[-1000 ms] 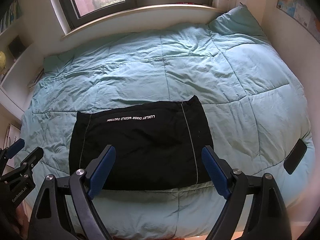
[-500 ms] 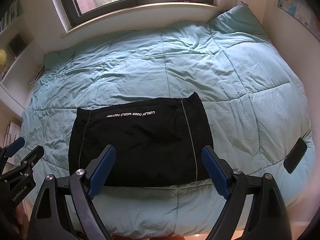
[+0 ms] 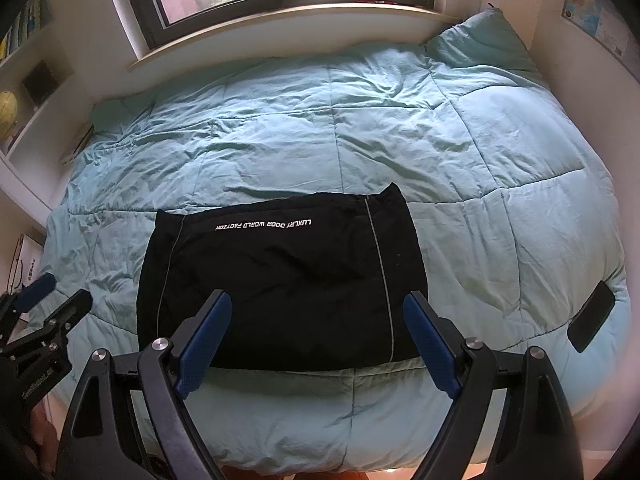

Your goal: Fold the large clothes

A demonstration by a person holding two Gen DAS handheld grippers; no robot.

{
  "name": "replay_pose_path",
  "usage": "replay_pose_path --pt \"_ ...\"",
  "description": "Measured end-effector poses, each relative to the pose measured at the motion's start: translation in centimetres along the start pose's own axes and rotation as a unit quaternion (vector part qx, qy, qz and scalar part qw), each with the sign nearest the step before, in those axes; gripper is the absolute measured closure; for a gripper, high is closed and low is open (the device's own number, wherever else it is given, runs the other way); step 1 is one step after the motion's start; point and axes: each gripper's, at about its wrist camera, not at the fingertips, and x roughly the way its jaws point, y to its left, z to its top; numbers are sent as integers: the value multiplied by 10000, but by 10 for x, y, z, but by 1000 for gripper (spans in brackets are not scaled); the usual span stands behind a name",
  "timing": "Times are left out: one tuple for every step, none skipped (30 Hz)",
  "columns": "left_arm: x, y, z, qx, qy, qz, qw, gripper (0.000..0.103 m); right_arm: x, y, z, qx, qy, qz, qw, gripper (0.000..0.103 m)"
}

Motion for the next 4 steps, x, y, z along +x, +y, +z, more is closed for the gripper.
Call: replay_pose_path --pt "0 3 -2 -47 -75 107 9999 32 1 -1 0 -23 10 -5 10000 14" --pt "0 5 -3 -55 -110 176 9998 32 1 0 -2 -41 20 -25 10000 14" --pt "0 6 -3 -56 -122 250 9996 32 2 -2 0 -54 30 -26 10000 14" --pt "0 7 -3 -53 -103 231 9997 32 2 -3 0 -63 41 -20 10000 14"
